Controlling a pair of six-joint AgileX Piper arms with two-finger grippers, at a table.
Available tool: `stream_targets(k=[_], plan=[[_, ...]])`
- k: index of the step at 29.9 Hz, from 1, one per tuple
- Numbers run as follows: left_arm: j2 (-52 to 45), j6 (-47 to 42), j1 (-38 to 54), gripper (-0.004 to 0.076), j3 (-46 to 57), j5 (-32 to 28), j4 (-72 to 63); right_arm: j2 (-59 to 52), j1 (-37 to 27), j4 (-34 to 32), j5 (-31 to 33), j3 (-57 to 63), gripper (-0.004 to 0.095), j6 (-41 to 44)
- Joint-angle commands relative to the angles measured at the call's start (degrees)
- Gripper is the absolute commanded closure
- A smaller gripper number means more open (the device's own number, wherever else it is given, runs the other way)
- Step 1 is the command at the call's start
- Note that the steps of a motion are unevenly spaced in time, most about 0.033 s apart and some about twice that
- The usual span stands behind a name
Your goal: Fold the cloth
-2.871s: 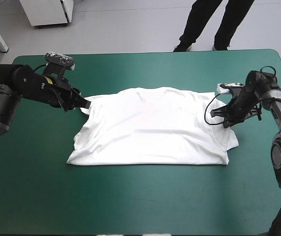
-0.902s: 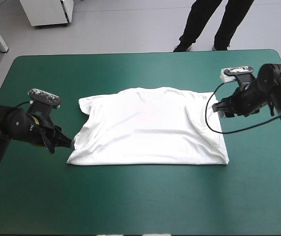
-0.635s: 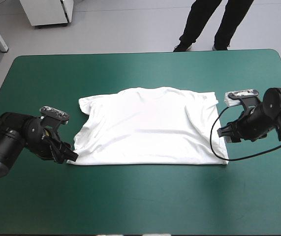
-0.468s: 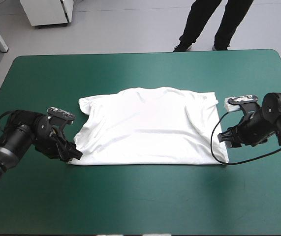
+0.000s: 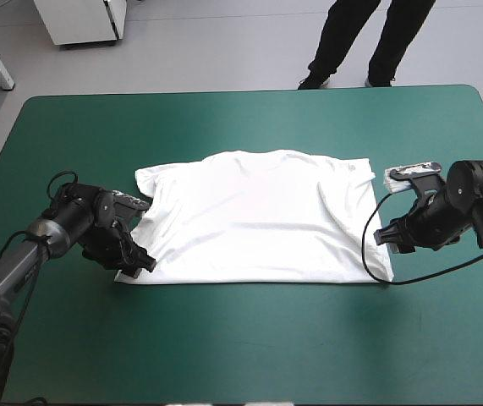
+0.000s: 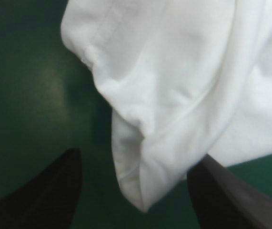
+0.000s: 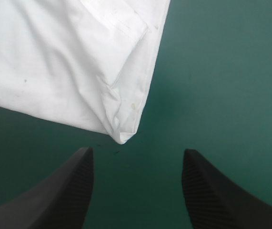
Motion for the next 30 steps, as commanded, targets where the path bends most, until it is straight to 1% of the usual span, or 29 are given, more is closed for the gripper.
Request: stream_targets(k=[1, 5, 8, 11, 17, 19, 25, 28, 30], plan=[[0.9, -0.1, -0.1, 0.0253, -1.3, -1.2, -0.7, -2.0, 0.1, -0.3, -1.5, -1.2, 0.0377, -0.2], [2.6, 1.0, -0.1, 0.0260, -1.3, -2.2, -3.9, -2.0, 0.1, -0.5, -1.9, -1.2, 0.0377, -0.2], [3.5, 1.7, -0.1, 0.0300, -1.3, -2.4, -5.3, -2.0, 0.1, -1.3, -2.0, -1.2, 0.0377, -0.2], [4.0, 1.8, -0.1, 0.0391, -1.3, -2.4, -5.9, -2.0, 0.1, -1.7, -2.0, -1.2, 0.0377, -0.2], [4.0, 2.4, -0.1, 0.0661, -1.3, -2.7, -7.4, -1.3, 0.1, -1.8, -2.3, -1.2, 0.0377, -0.2], [4.0, 2.5, -0.1, 0.0736, -1.3, -2.7, -7.5, -0.7, 0.1, -1.8, -2.5, -1.2, 0.0377, 0.0], [3.4, 3.1, -0.1, 0.0746, -1.3, -2.0, -7.9, 2.8, 0.1, -1.8, -2.4, -1.2, 0.0376, 0.1], [2.6, 3.1, -0.1, 0.0746, -1.3, -1.8, -7.9, 4.9, 0.1, -1.6, -2.4, -1.2, 0.0359, 0.1], [2.1, 3.3, -0.1, 0.0746, -1.3, -1.8, -7.9, 6.5, 0.1, -0.5, -2.2, -1.2, 0.0357, 0.1]])
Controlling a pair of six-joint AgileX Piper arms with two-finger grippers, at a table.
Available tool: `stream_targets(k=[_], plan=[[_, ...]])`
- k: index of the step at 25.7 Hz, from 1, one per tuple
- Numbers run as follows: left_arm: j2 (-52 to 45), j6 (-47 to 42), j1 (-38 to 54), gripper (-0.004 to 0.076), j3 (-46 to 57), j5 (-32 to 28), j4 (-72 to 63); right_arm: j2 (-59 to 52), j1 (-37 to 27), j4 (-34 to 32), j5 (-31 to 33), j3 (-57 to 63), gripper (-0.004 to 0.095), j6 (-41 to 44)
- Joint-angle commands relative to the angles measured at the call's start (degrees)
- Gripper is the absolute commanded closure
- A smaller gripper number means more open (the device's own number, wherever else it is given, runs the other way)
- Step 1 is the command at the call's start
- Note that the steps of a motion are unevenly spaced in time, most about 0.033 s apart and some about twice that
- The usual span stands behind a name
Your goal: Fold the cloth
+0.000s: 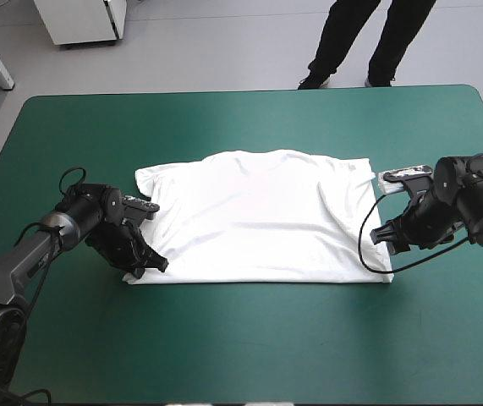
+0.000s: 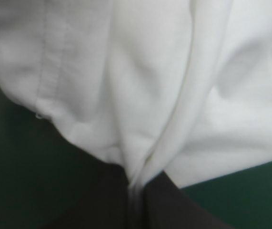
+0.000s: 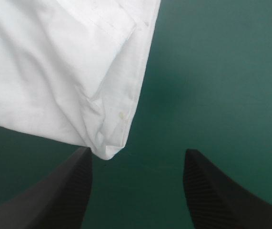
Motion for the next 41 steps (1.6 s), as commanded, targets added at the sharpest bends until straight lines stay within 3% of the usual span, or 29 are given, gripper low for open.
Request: stream_targets(k=[1, 6, 19, 29, 31, 32, 33, 35, 41], plan=[[-2.4, 0.5, -0.1, 0.0746, -0.7, -1.4, -0.6, 0.8, 0.1, 2.0, -0.4, -1.2, 0.0357, 0.0], [-3.2, 0.8, -0.1, 0.0746, -0.7, -1.2, -0.6, 3.6, 0.1, 5.3, 0.1, -1.2, 0.0357, -0.6], [-3.4, 2.3, -0.1, 0.0746, -0.8, -0.9, -0.6, 10.3, 0.1, 6.2, 1.6, -1.2, 0.0357, -0.6], [-5.2, 2.3, -0.1, 0.0746, -0.8, -0.9, -0.4, 15.0, 4.7, 4.6, 2.0, -1.2, 0.0371, -0.4], [-6.2, 2.3, -0.1, 0.0746, -0.8, -0.9, -0.4, 15.7, 4.7, 4.5, 2.4, -1.2, 0.0463, 0.0], [-7.0, 2.3, -0.1, 0.0746, -0.8, -0.9, -0.4, 16.2, 4.7, 4.4, 3.1, -1.2, 0.0593, 0.0], [-7.3, 2.3, -0.1, 0.0746, -0.8, -1.0, -0.4, 16.2, 4.7, 4.4, 3.1, -1.2, 0.0656, 0.0], [-7.8, 2.3, -0.1, 0.0746, -0.8, -1.0, -0.4, 16.2, 4.7, 4.3, 3.1, -1.2, 0.0912, -1.8], [-10.0, 2.3, -0.1, 0.0746, -0.8, 0.6, -0.3, 12.2, 4.7, 0.3, 4.3, -1.2, 0.0911, -1.0]])
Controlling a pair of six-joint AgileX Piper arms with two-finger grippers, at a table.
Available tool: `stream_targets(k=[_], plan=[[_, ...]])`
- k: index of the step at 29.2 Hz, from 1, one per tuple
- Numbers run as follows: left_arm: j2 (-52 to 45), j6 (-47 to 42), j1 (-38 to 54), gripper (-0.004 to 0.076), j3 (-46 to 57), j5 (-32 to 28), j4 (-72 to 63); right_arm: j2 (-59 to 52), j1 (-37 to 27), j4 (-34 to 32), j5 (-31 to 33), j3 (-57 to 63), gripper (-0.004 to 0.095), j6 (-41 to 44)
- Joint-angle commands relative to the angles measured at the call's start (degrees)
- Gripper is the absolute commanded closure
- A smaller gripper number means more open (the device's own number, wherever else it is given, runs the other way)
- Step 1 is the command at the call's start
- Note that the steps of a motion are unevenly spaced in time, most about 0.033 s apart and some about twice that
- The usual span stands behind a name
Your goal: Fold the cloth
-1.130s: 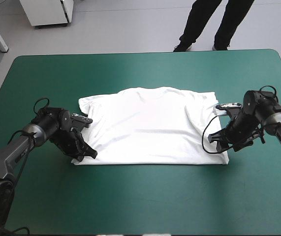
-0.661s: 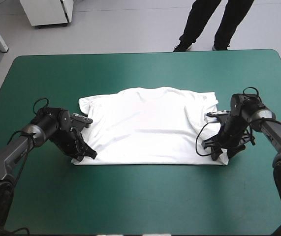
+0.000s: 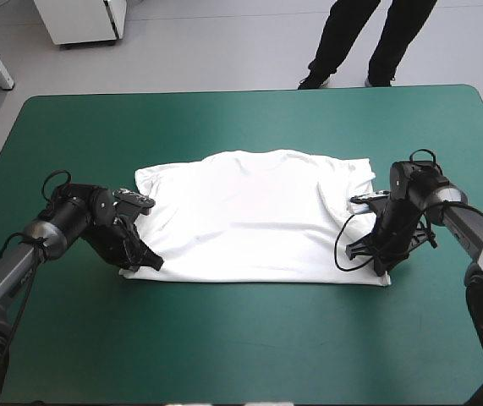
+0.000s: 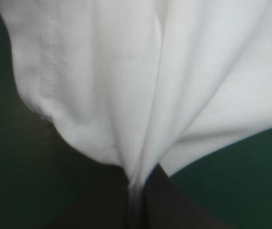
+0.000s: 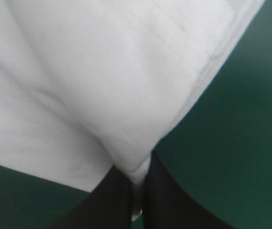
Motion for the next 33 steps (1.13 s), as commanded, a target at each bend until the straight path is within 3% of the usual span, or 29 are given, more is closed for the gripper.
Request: stream_targets(k=[1, 7, 19, 33], plan=[[-5.1, -0.1, -0.1, 0.0746, -1.3, 1.2, -0.5, -5.6, 0.0, -2.3, 2.4, -0.3, 0.0911, 0.4], [-10.7, -0.1, -0.1, 0.0746, -2.9, 7.0, -0.8, -16.1, 0.0, -2.3, 2.4, -1.0, 0.0911, 2.2], [-22.4, -2.4, -0.1, 0.0746, -2.9, 9.2, -0.8, -28.7, 0.0, -1.7, 2.2, -1.0, 0.0911, 5.0], [-18.5, -4.3, -0.1, 0.0746, -11.6, 0.4, 4.9, -22.2, 0.0, -3.5, -1.5, -11.0, 0.0911, 5.1]])
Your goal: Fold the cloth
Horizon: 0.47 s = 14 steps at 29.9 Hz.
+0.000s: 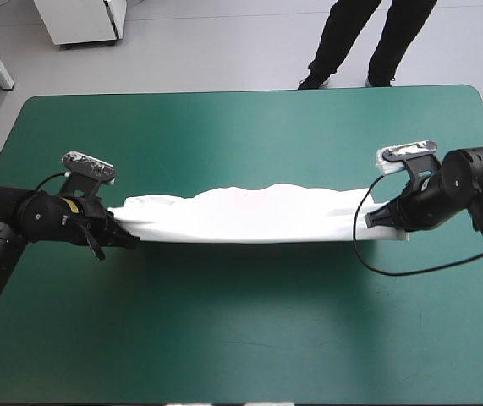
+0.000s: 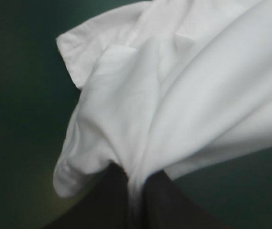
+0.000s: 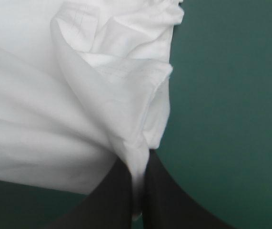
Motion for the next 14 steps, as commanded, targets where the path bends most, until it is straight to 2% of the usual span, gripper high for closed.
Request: stream_targets(k=[1, 14], plan=[[2.7, -1.1, -0.1, 0.0746, -5.0, -3.3, 2.7, 2.6, 0.0, -0.9, -2.1, -6.4, 0.0911, 0.0], [17.3, -1.2, -0.1, 0.0746, -7.9, -11.5, 2.8, 20.1, 0.0, -1.7, -4.9, -19.0, 0.0925, -0.2]])
